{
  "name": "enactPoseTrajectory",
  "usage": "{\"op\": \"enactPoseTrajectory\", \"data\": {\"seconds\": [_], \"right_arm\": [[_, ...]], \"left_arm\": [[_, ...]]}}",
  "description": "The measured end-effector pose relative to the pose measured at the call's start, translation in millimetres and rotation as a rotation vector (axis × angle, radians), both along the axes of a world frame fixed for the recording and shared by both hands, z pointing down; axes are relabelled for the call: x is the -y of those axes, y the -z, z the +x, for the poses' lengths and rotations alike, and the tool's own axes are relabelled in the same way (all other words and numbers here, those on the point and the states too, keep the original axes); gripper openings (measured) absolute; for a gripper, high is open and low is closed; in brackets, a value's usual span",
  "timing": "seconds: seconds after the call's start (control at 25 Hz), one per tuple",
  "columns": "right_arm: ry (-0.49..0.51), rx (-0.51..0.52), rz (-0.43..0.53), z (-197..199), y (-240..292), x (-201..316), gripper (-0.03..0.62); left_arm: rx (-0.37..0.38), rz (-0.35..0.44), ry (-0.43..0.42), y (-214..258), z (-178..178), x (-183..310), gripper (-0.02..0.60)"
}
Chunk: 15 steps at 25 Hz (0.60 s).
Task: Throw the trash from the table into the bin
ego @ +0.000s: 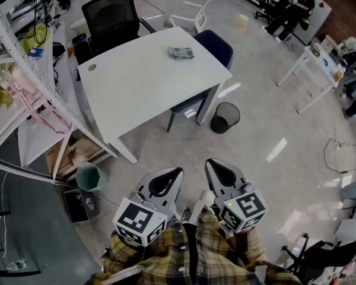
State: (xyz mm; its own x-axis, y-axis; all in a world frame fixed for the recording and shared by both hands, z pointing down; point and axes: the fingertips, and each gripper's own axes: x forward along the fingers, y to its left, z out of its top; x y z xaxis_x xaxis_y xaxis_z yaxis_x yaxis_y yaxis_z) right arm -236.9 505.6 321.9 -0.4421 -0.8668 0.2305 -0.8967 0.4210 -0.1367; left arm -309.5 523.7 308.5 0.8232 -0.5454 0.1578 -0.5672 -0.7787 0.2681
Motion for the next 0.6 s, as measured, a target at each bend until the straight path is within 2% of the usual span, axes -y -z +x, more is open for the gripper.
{"op": "enactPoseTrajectory", "data": {"seconds": [0.28, 0.6], "right_arm": [[-0.012, 0.0, -0.007, -4, -1, -3, -0.002], [-0.033, 0.011, -0.092, 16, -21, 0, -0.002]], "left_arm": [[0.004, -0.013, -0.01, -4, -5, -4, 0.008], [0.008, -0.073, -0.035, -20, 13, 6, 0.008]]}}
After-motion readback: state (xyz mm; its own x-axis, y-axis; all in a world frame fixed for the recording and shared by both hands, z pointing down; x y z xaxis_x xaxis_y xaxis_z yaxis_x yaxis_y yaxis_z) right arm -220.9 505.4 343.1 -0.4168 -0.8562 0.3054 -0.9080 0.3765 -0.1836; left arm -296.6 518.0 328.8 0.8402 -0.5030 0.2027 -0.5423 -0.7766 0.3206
